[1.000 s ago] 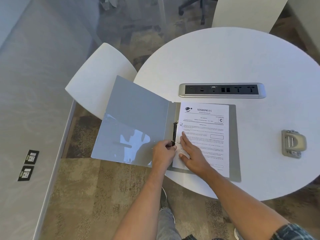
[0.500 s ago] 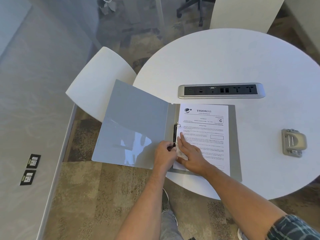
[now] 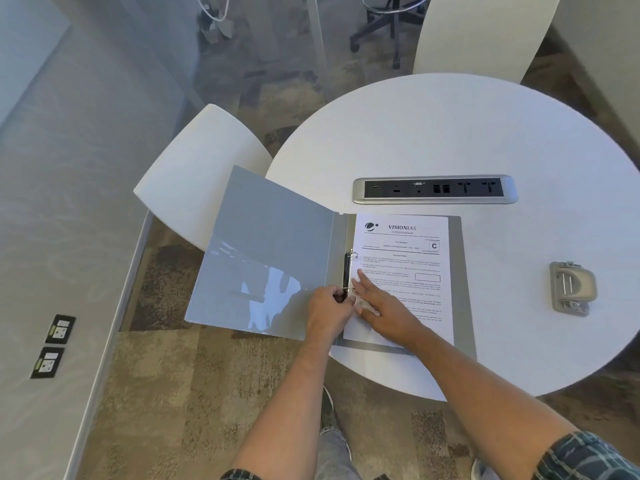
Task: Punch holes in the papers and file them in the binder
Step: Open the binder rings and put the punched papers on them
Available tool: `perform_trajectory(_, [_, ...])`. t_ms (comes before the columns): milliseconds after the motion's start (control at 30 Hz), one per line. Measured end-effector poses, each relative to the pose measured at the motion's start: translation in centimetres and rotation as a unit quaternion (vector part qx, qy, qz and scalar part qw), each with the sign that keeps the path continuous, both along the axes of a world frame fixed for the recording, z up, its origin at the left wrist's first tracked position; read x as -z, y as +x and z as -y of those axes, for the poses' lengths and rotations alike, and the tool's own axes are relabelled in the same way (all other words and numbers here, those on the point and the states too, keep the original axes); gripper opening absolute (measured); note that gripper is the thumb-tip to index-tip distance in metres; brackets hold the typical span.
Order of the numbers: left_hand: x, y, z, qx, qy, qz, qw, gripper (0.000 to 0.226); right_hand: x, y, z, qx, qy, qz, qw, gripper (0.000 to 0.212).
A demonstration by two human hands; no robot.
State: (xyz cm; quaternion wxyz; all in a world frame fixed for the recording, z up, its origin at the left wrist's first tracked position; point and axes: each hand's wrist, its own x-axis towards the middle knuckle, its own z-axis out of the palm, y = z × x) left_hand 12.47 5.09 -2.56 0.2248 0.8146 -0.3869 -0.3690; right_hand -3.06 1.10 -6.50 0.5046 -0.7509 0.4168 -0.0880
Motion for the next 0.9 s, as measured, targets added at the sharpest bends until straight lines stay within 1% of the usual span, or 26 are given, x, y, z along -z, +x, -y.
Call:
perform_trajectory(33, [0.0, 0.0, 0.1, 0.002, 0.003, 0.003, 1.000, 0.029, -0.3, -0.4, 0.0, 0.033, -0.004, 0.001, 0.999, 0.060])
perform_trajectory(100, [0.3, -0.1, 0.2, 0.000, 0.014, 0.004, 1.000, 0.040, -0.5, -1.5, -0.1, 0.140, -0.045, -0.021, 0.989, 0.057])
perform_trajectory(167, [0.4, -0.4, 0.1, 0.009, 0.021, 0.017, 1.000, 0.050, -0.7, -2.8, -0.1, 0.271, -0.081, -0.061, 0.957, 0.054])
perform_trajectory(200, [0.5, -0.6, 0.0, 0.023, 0.017, 0.028, 0.999, 0.054, -0.9, -3.5, -0.1, 0.323, -0.093, -0.098, 0.937, 0.055])
perform_trajectory(267, [0.6, -1.1, -0.3, 0.060, 0.005, 0.057, 0.997, 0.061, -1.4, -4.9, -0.1, 0.380, -0.103, -0.200, 0.897, 0.063])
perform_trajectory(333, [0.6, -1.6, -0.5, 0.092, 0.016, 0.085, 0.992, 0.068, -1.9, -5.6, -0.3, 0.399, -0.093, -0.275, 0.870, 0.071])
perform_trajectory(433, [0.9, -2.2, -0.7, 0.131, 0.046, 0.127, 0.982, 0.070, -2.4, -5.4, -0.4, 0.409, -0.063, -0.314, 0.855, 0.077])
perform_trajectory(500, [1.0, -2.5, -0.7, 0.142, 0.048, 0.139, 0.979, 0.070, -2.8, -4.7, -0.2, 0.414, -0.044, -0.322, 0.851, 0.077])
perform_trajectory(567, [1.0, -2.8, -0.6, 0.147, 0.045, 0.154, 0.976, 0.068, -3.3, -4.2, 0.1, 0.418, -0.028, -0.327, 0.847, 0.072])
perform_trajectory(700, [1.0, -2.9, -0.4, 0.148, 0.058, 0.173, 0.972, 0.069, -3.8, -4.8, 1.2, 0.451, 0.022, -0.310, 0.837, 0.057])
perform_trajectory(800, [1.1, -2.9, -0.3, 0.151, 0.059, 0.180, 0.970, 0.070, -3.8, -5.5, 2.2, 0.466, 0.056, -0.285, 0.836, 0.045])
perform_trajectory(900, [1.3, -3.1, -0.4, 0.148, 0.050, 0.186, 0.970, 0.070, -3.8, -5.2, 2.2, 0.458, 0.058, -0.287, 0.839, 0.045])
